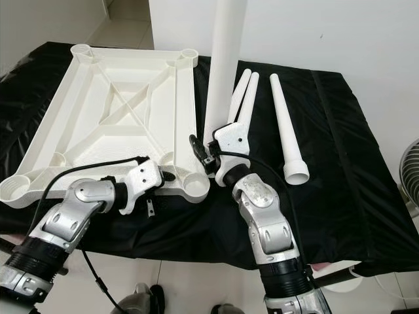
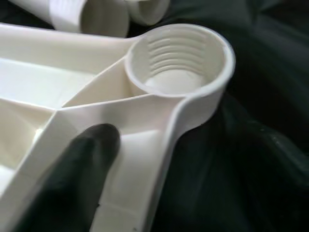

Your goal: Building children table

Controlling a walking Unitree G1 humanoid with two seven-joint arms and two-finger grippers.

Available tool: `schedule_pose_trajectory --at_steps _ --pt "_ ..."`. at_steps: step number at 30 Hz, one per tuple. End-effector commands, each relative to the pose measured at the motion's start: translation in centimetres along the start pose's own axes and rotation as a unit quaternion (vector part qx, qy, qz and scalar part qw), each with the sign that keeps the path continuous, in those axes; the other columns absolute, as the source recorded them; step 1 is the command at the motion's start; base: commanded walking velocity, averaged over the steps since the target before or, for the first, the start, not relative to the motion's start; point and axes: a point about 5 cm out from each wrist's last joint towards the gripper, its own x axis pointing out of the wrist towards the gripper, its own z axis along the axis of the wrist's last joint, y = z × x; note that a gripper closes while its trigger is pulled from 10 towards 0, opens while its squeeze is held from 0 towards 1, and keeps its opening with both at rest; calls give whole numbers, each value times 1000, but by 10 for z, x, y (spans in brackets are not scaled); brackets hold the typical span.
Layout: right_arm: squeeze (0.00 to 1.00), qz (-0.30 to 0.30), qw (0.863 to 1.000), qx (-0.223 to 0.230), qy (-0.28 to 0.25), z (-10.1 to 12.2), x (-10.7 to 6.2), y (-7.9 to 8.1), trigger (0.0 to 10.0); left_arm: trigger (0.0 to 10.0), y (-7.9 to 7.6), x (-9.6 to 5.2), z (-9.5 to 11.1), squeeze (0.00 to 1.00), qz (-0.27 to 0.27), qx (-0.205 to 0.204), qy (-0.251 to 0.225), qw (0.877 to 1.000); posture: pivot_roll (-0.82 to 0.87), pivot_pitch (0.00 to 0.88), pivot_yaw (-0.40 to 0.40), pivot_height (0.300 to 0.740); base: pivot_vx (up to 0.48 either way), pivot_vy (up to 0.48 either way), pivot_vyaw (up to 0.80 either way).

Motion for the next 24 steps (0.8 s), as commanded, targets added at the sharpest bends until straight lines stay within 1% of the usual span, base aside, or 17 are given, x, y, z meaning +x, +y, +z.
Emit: schedule_pose_trajectory --at_steps 1,2,5,9,10,12,13,15,16,17,18,19,20,21,22,23,24 --pt "0 -11 1000 -4 -9 4 -2 -5 10000 0 9 3 -5 0 111 -28 10 993 18 127 -10 740 0 0 0" --pt "0 -15 1000 -6 -8 4 -3 -7 10000 0 9 5 -4 0 109 -31 11 994 18 127 -10 740 0 0 0" --pt "0 -21 1000 -8 -8 4 -4 -8 10000 0 9 8 -3 0 103 -20 17 994 11 130 -2 740 0 0 0" --pt "0 -25 1000 -8 -8 4 -5 -10 10000 0 10 12 1 0 104 -21 14 994 11 130 -2 740 0 0 0" --pt "0 -27 1000 -9 -8 4 -6 -10 10000 0 10 15 5 0 98 -20 6 995 7 134 5 740 0 0 0" --pt "0 -27 1000 -9 -8 4 -6 -10 10000 0 10 15 5 0 98 -20 6 995 7 134 5 740 0 0 0" --pt "0 -31 999 -10 -8 4 -7 -10 10000 0 10 19 10 0 97 -21 -1 995 3 138 12 740 0 0 0" --pt "0 -31 999 -10 -8 4 -7 -10 10000 0 10 19 10 0 97 -21 -1 995 3 138 12 740 0 0 0" --pt "0 -35 999 -11 -8 4 -7 -11 10000 0 9 25 16 0 90 -13 -7 996 -1 142 17 740 0 0 0" --pt "0 -35 999 -11 -8 4 -7 -11 10000 0 9 25 16 0 90 -13 -7 996 -1 142 17 740 0 0 0" --pt "0 -38 999 -11 -8 4 -8 -12 10000 0 5 32 23 0 77 -8 -17 997 -2 146 21 740 0 0 0" --pt "0 -38 999 -11 -8 4 -8 -12 10000 0 5 32 23 0 77 -8 -17 997 -2 146 21 740 0 0 0" --pt "0 -40 999 -11 -8 4 -8 -12 10000 1059 -1 40 29 0 63 -5 -27 998 -2 149 25 740 0 0 0" --pt "0 -40 999 -11 -8 4 -8 -12 10000 1059 -1 40 29 0 63 -5 -27 998 -2 149 25 740 0 0 0" --pt "0 -42 999 -11 -8 4 -9 -12 10000 2157 -6 45 34 0 51 -2 -33 998 -3 152 26 740 0 0 0" --pt "0 -43 999 -11 -8 4 -9 -12 10000 10000 -14 51 38 0 36 1 -40 999 -2 155 29 740 0 0 0" --pt "0 -44 999 -11 -8 4 -9 -12 10000 10000 -19 55 40 0 27 4 -44 999 -2 155 29 740 0 0 0"
